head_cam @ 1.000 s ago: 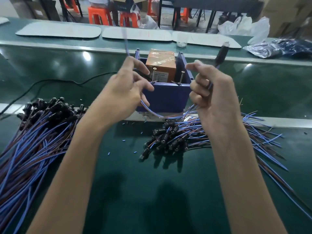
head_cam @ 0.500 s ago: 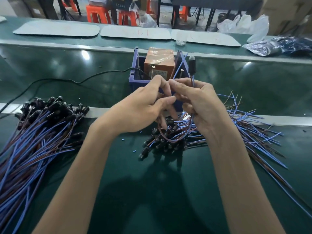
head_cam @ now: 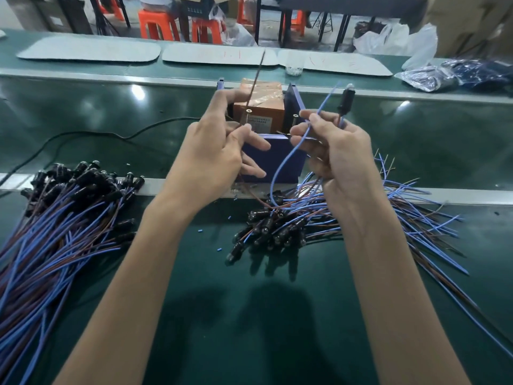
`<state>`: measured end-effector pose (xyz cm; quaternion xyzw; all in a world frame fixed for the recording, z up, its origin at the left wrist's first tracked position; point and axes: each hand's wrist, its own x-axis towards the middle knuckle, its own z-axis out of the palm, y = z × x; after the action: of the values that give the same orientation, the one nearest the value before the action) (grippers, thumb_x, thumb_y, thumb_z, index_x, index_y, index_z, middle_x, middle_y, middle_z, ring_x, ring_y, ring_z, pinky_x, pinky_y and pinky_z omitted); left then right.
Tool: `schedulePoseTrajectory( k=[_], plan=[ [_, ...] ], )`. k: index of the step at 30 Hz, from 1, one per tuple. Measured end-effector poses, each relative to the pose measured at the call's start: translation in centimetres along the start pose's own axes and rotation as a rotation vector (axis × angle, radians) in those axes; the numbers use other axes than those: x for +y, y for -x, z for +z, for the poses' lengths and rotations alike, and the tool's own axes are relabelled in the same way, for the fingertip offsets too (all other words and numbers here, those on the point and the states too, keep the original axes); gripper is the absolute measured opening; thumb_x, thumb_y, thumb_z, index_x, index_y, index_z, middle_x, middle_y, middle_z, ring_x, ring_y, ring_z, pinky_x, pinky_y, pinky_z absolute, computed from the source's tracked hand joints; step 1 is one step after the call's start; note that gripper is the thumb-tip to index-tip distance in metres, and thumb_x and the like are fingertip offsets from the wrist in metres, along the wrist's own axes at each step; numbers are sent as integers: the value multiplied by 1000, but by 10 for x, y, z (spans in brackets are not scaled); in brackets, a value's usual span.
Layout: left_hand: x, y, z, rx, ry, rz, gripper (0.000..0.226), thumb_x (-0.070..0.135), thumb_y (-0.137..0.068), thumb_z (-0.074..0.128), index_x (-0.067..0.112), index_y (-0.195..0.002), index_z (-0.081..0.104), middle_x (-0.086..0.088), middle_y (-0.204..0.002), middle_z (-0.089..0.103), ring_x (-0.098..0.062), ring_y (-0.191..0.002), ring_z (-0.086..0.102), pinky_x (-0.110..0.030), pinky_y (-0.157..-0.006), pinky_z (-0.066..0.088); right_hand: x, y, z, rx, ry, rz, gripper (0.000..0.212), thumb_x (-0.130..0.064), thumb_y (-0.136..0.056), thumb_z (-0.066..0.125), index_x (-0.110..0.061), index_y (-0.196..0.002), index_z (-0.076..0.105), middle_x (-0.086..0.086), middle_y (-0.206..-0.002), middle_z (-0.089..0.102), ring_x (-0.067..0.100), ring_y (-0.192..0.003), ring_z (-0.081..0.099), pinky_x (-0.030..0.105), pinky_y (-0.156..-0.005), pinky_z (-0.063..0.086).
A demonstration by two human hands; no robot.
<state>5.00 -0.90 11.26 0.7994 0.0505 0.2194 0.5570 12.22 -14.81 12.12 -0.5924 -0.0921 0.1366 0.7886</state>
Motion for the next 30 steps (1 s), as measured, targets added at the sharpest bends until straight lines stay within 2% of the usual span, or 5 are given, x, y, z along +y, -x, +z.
schedulePoseTrajectory(
  k=[8, 12, 18, 23, 30],
  plan=[
    [-2, 1, -6, 138, -180, -12, 26, 6, -96, 51, 21, -113, 63, 9, -89, 70, -9, -52, 68, -19, -63, 57, -3, -6, -9, 60, -67, -34, 23, -1, -96, 43, -14, -103, 62, -5, -54, 49, 4, -42, 31, 19, -45, 17],
    [-3, 0, -16, 180, -230, -9, 33, 3, -93, 53, 32, -105, 64, 13, -84, 72, -3, -54, 67, -16, -62, 55, -4, -9, -17, 81, -98, -53, 22, -2, -96, 46, -10, -94, 66, -4, -56, 46, 3, -40, 28, 14, -40, 20],
    [-8, 1, -24, 198, -274, -116, 35, 3, -89, 52, 29, -107, 67, 13, -78, 73, -9, -57, 70, -34, -79, 59, 0, -16, -27, 104, -78, -55, 22, -2, -96, 45, -9, -88, 65, -6, -53, 35, 3, -39, 23, 17, -39, 17],
    [-5, 3, -21, 188, -300, -148, 39, 1, -86, 50, 35, -86, 68, 12, -78, 72, -6, -55, 69, -29, -74, 58, 4, -19, -32, 80, -40, -57, 21, -1, -95, 47, -8, -88, 66, -9, -49, 33, 4, -40, 21, 18, -38, 18],
    [-4, 3, -23, 198, -317, -152, 41, 1, -86, 48, 26, -108, 71, 13, -80, 72, -1, -56, 67, -22, -75, 55, 6, -22, -34, 71, -20, -55, 18, -1, -93, 50, -7, -86, 65, -12, -44, 34, 3, -37, 23, 16, -36, 21]
  ],
)
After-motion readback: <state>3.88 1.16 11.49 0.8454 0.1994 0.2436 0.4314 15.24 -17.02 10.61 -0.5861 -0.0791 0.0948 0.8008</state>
